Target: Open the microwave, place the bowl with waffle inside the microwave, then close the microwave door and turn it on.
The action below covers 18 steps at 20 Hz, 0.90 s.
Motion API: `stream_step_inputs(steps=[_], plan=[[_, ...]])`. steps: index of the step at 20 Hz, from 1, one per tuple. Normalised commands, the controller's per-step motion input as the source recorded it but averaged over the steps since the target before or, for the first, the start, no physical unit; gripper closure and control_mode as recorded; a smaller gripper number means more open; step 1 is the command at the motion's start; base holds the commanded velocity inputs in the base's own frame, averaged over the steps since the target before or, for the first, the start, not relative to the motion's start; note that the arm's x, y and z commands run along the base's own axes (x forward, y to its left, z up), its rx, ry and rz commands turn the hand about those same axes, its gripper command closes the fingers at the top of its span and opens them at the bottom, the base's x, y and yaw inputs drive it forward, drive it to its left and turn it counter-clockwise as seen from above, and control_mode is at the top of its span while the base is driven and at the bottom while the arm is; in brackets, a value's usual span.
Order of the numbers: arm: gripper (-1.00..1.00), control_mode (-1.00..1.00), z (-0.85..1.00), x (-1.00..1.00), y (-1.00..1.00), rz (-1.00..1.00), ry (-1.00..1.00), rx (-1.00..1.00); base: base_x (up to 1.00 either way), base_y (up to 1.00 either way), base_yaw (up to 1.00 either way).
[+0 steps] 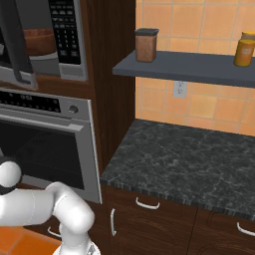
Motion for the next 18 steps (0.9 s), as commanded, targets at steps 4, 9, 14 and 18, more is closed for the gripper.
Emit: stream_step_inputs(steps=[4,9,14,18], plan=[[1.0,-1.0,-0.59,1.0,-0.34,0.43,0.33,0.0,0.0,0.0,0.0],[1.0,-1.0,-0.46,1.0,-0.31,0.44,0.22,0.0,0.0,0.0,0.0],[1.0,-1.0,-0.44,1.0,-0.36,0.45,0.08,0.03,0.0,0.0,0.0],[1.0,-1.0,-0.61,0.85,-0.14,0.44,-0.06,0.01,0.0,0.0,0.0]])
